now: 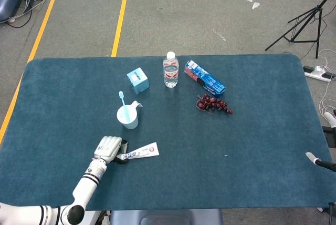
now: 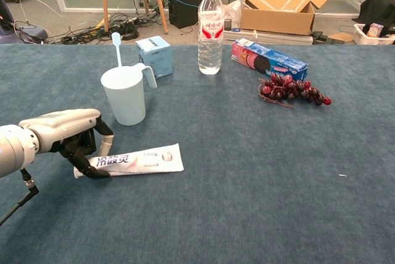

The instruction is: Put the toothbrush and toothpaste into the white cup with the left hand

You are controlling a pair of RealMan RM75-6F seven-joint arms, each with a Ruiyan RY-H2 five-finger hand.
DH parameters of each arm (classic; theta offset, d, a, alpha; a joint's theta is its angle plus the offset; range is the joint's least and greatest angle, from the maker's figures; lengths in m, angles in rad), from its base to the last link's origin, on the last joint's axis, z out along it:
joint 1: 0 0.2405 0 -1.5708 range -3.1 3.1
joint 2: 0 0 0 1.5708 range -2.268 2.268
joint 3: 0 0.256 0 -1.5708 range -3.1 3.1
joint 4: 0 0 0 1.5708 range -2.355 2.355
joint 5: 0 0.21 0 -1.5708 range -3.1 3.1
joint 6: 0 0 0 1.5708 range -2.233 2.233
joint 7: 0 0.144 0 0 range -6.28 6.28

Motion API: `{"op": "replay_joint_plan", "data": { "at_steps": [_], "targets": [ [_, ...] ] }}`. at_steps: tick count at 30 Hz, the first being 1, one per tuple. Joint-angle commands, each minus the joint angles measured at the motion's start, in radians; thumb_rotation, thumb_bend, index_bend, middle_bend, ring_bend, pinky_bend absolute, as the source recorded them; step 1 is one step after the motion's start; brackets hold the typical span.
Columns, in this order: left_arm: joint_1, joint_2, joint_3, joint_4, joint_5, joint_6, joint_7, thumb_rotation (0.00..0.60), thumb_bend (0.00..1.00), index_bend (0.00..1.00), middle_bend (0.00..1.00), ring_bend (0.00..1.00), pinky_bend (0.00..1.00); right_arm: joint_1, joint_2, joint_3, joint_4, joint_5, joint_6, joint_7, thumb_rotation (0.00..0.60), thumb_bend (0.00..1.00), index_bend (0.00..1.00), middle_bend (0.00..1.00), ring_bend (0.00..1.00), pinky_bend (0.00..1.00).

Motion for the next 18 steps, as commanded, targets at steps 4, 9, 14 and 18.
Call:
{"op": "replay_joint_plan", "data": {
  "at_steps": [4, 9, 14, 18],
  "targets": [
    [0.001, 0.008, 0.002, -0.006, 0.004, 0.006, 0.010, 0.600, 0.30, 0.77, 1.00, 1.00, 1.00, 0.000, 0.001, -0.001, 0.000, -0.003, 0.000, 0.002, 0.600, 0.00, 0.01, 0.00, 0.00, 0.26],
    [0.000, 0.039, 0.004, -0.042, 0.018, 0.023, 0.035, 0.600, 0.31, 0.77, 1.00, 1.00, 1.00, -0.001, 0.002, -0.001, -0.001, -0.003, 0.002, 0.003, 0.600, 0.00, 0.01, 0.00, 0.00, 0.26],
    [-0.001, 0.095, 0.013, -0.111, 0.040, 0.057, 0.083, 0.600, 0.31, 0.78, 1.00, 1.00, 1.00, -0.001, 0.001, -0.001, 0.000, -0.003, 0.000, 0.004, 0.600, 0.00, 0.01, 0.00, 0.00, 0.26],
    [-0.002, 0.151, 0.023, -0.179, 0.064, 0.090, 0.134, 0.600, 0.31, 0.78, 1.00, 1.00, 1.00, 0.000, 0.000, -0.002, -0.001, -0.005, 0.000, 0.000, 0.600, 0.00, 0.01, 0.00, 0.00, 0.26]
  ]
}}
